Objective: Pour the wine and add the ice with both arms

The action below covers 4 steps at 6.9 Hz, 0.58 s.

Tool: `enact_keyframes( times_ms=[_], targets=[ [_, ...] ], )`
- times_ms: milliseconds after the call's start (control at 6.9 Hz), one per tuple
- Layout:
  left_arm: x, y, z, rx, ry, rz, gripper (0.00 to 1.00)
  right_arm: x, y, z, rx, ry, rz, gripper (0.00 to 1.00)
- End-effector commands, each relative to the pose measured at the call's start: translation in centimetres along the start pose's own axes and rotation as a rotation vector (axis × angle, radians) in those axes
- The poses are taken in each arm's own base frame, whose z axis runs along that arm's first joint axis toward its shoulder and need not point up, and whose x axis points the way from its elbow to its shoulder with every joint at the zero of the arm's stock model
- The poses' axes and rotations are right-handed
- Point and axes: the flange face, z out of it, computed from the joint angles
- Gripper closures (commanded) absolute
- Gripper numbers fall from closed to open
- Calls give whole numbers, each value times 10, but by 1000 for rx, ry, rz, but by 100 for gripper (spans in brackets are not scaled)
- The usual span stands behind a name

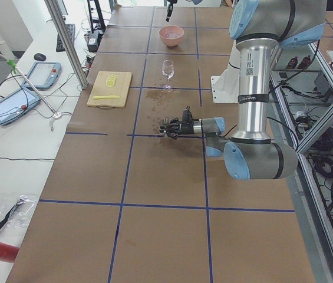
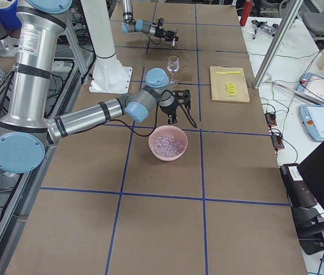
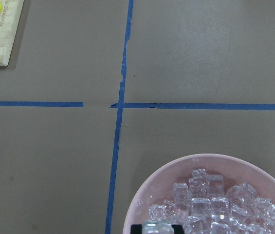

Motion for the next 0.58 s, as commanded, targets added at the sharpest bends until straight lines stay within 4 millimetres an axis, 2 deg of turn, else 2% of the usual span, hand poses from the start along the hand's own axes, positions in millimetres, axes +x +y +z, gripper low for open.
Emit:
enact_keyframes(
  times_ms=[0, 145, 435],
  targets=[
    [3, 4, 0, 4, -1, 0, 100, -4, 0, -4, 8, -8, -6, 100],
    [2, 5, 0, 3, -2, 6, 97, -6, 0, -6, 9, -11, -9, 100],
    [-3, 12, 1, -1, -8, 26, 78, -7, 0, -6, 11, -13, -6, 100]
  ],
)
